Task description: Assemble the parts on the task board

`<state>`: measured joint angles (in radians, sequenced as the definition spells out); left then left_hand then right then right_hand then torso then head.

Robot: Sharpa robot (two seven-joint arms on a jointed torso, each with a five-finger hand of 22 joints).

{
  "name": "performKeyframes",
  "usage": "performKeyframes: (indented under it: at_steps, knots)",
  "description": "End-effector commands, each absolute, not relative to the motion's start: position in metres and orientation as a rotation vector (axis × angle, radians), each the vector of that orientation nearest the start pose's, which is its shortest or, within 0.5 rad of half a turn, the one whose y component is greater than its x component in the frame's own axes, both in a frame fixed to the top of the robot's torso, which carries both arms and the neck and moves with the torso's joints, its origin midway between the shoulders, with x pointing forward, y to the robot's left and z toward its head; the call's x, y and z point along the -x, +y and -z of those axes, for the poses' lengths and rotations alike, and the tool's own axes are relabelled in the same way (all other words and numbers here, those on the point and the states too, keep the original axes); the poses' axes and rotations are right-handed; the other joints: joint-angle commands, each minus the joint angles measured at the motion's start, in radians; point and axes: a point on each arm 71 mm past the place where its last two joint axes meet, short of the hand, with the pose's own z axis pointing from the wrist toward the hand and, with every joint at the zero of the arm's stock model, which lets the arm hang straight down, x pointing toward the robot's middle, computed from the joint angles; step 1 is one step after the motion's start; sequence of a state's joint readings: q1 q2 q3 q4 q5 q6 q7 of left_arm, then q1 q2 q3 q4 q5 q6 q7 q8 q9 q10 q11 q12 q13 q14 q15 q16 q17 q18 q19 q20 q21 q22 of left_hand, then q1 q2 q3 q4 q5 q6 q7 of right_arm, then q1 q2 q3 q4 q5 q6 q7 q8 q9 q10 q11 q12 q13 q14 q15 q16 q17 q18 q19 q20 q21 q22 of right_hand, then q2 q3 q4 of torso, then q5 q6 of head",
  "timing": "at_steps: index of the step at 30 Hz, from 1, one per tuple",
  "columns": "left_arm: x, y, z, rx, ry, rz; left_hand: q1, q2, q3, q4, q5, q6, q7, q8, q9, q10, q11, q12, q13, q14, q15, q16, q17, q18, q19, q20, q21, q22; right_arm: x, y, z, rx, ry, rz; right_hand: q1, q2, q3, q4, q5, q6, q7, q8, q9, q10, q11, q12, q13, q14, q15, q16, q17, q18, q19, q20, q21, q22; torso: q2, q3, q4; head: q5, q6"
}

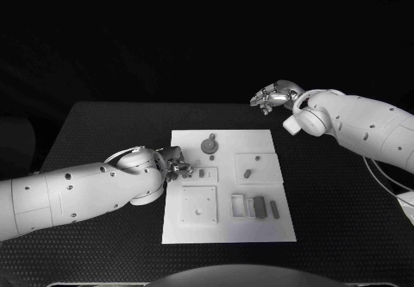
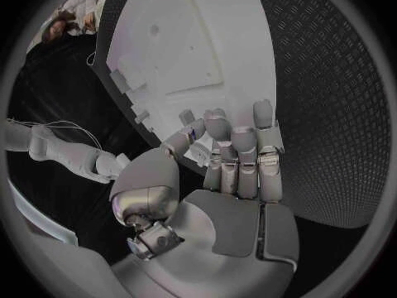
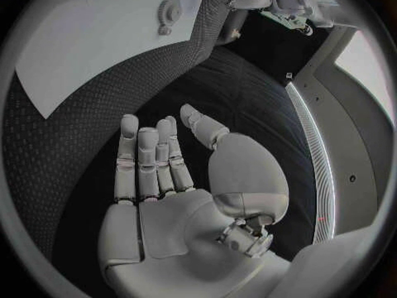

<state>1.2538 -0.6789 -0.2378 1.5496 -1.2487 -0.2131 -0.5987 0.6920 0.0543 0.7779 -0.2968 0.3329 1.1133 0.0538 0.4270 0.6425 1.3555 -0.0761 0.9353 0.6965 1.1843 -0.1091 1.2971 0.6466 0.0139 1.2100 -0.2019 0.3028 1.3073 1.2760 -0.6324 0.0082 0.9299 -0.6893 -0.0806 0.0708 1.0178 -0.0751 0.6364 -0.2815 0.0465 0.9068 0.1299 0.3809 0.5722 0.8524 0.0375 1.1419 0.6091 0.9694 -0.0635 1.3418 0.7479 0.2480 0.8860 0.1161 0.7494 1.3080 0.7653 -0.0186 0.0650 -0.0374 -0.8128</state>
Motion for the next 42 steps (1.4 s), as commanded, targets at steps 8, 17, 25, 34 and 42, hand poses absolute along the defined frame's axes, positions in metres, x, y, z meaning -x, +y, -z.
performKeyframes:
  at_steps: [8,17,25,34,42]
  knots:
    - [-0.4535,0.1402,0.2524,0.023,2.139,0.331,0.010,0.021,0.025,0.005,0.018,0.134,-0.063,0.003,0.000,0.019,-0.039,0.004,-0.002,0.000,-0.009,0.010,-0.004,-0.014,0.010,-0.011,0.000,0.020,-0.5914,-0.2742,0.1690,-0.604,1.736,-0.918,-0.004,-0.004,-0.004,0.002,0.003,0.000,0.009,-0.005,0.001,-0.008,0.000,-0.004,-0.001,-0.007,0.001,-0.003,-0.001,0.014,-0.006,-0.001,-0.005,0.013,0.000,-0.0002,-0.0002,0.001,-0.002]
    - [-0.4544,0.1391,0.2525,0.014,2.137,0.329,0.011,0.023,0.025,0.005,0.018,0.135,-0.064,0.004,0.000,0.020,-0.039,0.004,-0.002,0.001,-0.009,0.011,-0.005,-0.014,0.010,-0.011,0.000,0.021,-0.5915,-0.2738,0.1691,-0.603,1.736,-0.919,-0.004,-0.004,-0.004,0.002,0.003,0.000,0.009,-0.005,0.001,-0.008,0.000,-0.004,-0.001,-0.007,0.001,-0.003,-0.001,0.014,-0.006,-0.001,-0.005,0.013,0.000,0.0003,-0.0006,0.002,0.000]
    - [-0.4557,0.1357,0.2546,-0.017,2.163,0.317,0.014,0.027,0.028,0.004,0.029,0.136,-0.065,0.004,0.001,0.021,-0.040,0.004,-0.002,0.003,-0.009,0.013,-0.006,-0.014,0.010,-0.011,-0.001,0.021,-0.5916,-0.2732,0.1692,-0.602,1.736,-0.920,-0.004,-0.004,-0.004,0.002,0.003,0.000,0.009,-0.005,0.002,-0.008,0.000,-0.004,-0.001,-0.007,0.001,-0.003,-0.001,0.014,-0.006,-0.001,-0.005,0.013,0.001,0.0010,-0.0012,0.002,-0.001]
    - [-0.4543,0.1338,0.2576,-0.023,2.215,0.312,0.017,0.029,0.030,0.004,0.035,0.137,-0.065,0.005,0.001,0.022,-0.040,0.004,-0.002,0.003,-0.008,0.015,-0.006,-0.014,0.008,-0.010,-0.002,0.021,-0.5917,-0.2730,0.1693,-0.602,1.737,-0.920,-0.004,-0.004,-0.003,0.002,0.003,0.000,0.009,-0.005,0.002,-0.008,0.000,-0.004,-0.001,-0.007,0.001,-0.003,-0.001,0.014,-0.006,-0.001,-0.005,0.013,0.001,0.0020,-0.0019,0.001,-0.004]
    - [-0.4526,0.1339,0.2591,-0.032,2.244,0.305,0.016,0.036,0.030,0.004,0.049,0.138,-0.065,0.006,0.003,0.023,-0.040,0.006,-0.002,0.003,-0.006,0.018,-0.007,-0.014,0.005,-0.008,-0.003,0.022,-0.5914,-0.2736,0.1693,-0.602,1.739,-0.920,-0.003,-0.003,-0.002,0.002,0.003,0.001,0.009,-0.006,0.002,-0.008,0.000,-0.003,-0.002,-0.008,0.001,-0.003,-0.001,0.014,-0.006,-0.001,-0.005,0.013,0.000,0.0007,0.0004,-0.001,-0.008]
